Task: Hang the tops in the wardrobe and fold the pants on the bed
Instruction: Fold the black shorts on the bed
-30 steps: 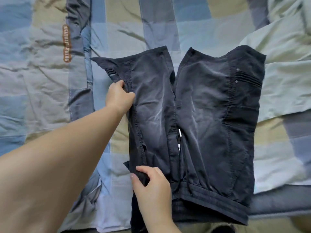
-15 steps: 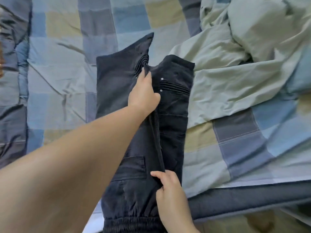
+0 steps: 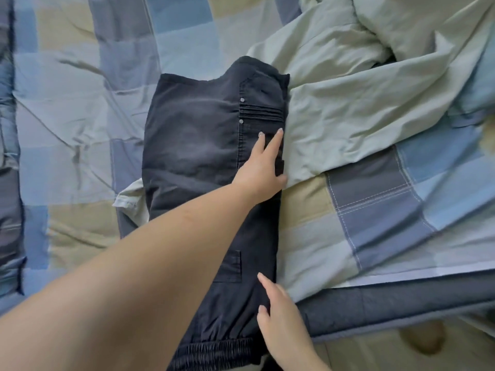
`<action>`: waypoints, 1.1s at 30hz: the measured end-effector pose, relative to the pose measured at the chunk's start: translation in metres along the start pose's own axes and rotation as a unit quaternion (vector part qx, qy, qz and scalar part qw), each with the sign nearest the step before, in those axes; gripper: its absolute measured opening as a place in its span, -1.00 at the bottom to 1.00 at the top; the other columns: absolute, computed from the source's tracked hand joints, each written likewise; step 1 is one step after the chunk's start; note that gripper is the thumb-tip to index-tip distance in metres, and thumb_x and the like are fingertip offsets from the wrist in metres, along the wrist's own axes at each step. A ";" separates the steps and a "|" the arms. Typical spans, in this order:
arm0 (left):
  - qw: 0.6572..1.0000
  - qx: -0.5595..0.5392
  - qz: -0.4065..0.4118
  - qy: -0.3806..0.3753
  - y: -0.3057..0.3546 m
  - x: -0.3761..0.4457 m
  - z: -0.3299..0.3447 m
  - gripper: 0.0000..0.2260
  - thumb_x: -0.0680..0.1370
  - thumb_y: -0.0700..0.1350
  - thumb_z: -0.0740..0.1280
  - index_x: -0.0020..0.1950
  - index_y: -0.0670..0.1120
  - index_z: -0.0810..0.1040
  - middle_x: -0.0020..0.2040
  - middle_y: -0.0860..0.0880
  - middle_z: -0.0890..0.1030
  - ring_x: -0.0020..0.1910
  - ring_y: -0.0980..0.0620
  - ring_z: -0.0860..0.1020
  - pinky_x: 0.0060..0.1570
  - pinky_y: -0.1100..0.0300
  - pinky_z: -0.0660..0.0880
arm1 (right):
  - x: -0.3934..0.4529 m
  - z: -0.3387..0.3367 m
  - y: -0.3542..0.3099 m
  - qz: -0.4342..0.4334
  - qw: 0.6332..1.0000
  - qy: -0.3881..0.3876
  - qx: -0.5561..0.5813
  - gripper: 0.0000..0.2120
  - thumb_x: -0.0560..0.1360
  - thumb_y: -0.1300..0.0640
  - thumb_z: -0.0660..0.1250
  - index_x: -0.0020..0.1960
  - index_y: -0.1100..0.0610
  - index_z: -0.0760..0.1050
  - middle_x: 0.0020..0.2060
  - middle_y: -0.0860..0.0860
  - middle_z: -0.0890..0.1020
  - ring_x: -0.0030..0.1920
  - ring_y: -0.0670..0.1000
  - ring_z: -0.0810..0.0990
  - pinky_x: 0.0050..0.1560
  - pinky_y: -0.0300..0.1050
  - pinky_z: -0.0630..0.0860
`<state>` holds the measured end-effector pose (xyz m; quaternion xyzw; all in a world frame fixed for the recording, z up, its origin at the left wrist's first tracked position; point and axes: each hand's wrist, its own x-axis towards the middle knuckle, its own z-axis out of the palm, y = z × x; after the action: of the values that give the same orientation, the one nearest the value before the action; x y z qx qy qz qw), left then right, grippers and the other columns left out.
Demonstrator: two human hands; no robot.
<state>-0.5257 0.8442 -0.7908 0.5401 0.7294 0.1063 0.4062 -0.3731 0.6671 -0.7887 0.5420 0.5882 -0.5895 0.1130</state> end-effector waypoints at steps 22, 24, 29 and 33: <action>0.785 -0.411 -0.429 0.175 -0.170 -0.287 0.075 -0.56 0.51 0.12 0.36 0.25 -0.12 0.40 0.12 0.00 0.56 0.08 0.05 0.55 0.10 0.11 0.47 | -0.016 0.059 0.014 0.087 0.983 0.108 0.116 -0.65 0.48 -0.22 0.28 -0.29 0.03 0.48 -0.25 -0.02 0.49 -0.21 -0.01 0.50 -0.20 -0.10 0.42; 0.787 -0.430 -0.412 0.163 -0.172 -0.292 0.076 -0.55 0.53 0.11 0.33 0.30 -0.11 0.37 0.17 -0.01 0.57 0.13 0.05 0.55 0.18 0.08 0.47 | -0.016 0.067 0.009 0.112 0.982 0.089 0.121 -0.73 0.49 -0.14 0.32 -0.13 0.07 0.54 -0.15 0.02 0.58 -0.09 0.04 0.56 -0.08 -0.06 0.49; 0.798 -0.449 -0.388 0.110 -0.169 -0.298 0.070 -0.56 0.50 0.05 0.40 0.29 -0.05 0.36 0.01 0.10 0.62 -0.09 0.22 0.63 -0.26 0.39 0.50 | -0.021 0.064 0.015 0.129 0.944 0.202 0.226 -0.79 0.46 0.10 0.28 -0.11 0.27 0.49 -0.13 0.20 0.61 -0.13 0.20 0.55 -0.14 -0.04 0.46; 0.779 -0.468 -0.407 0.093 -0.167 -0.295 0.068 -0.68 0.49 0.04 0.42 0.14 -0.06 0.45 0.10 0.01 0.60 -0.02 0.11 0.59 -0.16 0.24 0.50 | -0.025 0.067 0.033 0.147 0.961 0.191 0.135 -0.80 0.50 -0.01 0.34 -0.09 0.11 0.44 -0.02 0.06 0.48 -0.08 0.07 0.53 -0.10 -0.10 0.43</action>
<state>-0.5693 0.5010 -0.7928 -0.0764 0.7763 0.3087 0.5442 -0.3720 0.5907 -0.8066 0.7350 0.4277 -0.5261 0.0093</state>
